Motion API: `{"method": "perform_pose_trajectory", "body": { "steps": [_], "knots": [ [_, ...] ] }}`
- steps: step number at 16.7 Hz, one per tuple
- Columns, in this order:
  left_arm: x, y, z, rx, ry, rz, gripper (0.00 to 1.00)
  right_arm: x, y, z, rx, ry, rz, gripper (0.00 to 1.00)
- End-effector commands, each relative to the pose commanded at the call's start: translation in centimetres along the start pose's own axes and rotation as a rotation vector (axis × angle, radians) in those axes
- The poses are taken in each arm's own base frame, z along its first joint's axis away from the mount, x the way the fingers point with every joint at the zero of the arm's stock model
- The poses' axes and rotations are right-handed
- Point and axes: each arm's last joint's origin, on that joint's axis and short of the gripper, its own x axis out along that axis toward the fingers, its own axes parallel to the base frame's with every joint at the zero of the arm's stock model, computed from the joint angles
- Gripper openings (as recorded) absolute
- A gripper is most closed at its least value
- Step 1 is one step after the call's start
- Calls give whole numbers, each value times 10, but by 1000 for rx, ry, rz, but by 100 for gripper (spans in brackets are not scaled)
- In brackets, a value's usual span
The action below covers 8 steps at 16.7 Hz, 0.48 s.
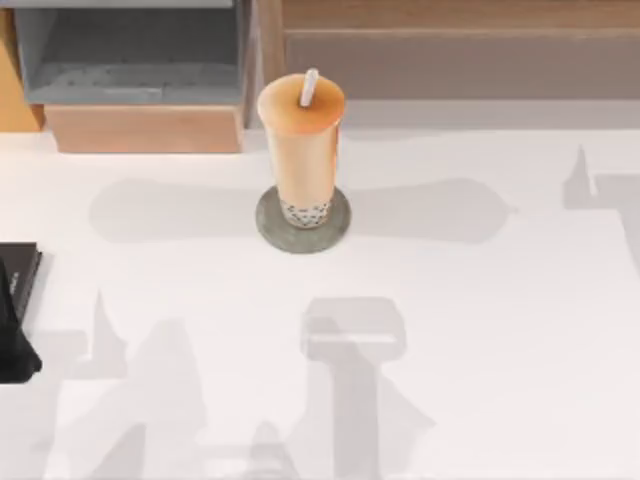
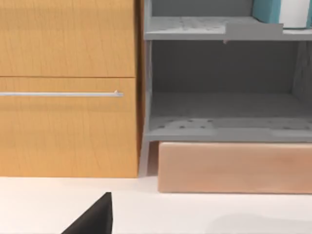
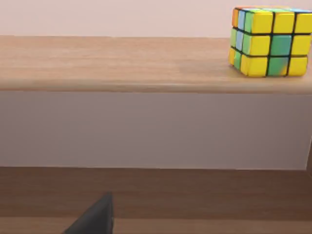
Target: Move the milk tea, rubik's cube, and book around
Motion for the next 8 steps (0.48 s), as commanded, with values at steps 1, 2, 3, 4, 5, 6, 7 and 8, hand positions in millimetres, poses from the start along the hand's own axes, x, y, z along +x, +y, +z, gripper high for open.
{"method": "perform_pose_trajectory", "body": {
  "steps": [1, 2, 3, 4, 5, 6, 7, 8],
  "knots": [
    [0, 0, 0, 0, 0, 0, 100, -18, 4, -14, 0, 0, 0, 100],
    [0, 0, 0, 0, 0, 0, 100, -35, 7, -29, 1, 0, 0, 100],
    [0, 0, 0, 0, 0, 0, 100, -50, 9, -46, 1, 1, 0, 100],
    [0, 0, 0, 0, 0, 0, 100, -63, 12, -63, 2, 1, 0, 100],
    [0, 0, 0, 0, 0, 0, 100, -75, 13, -80, 2, -2, -1, 100],
    [0, 0, 0, 0, 0, 0, 100, -85, 15, -99, 3, -4, -1, 100],
    [0, 0, 0, 0, 0, 0, 100, -93, 16, -119, 4, -3, -2, 100],
    [0, 0, 0, 0, 0, 0, 100, -99, 17, -138, 4, 0, -3, 100]
  ]
}}
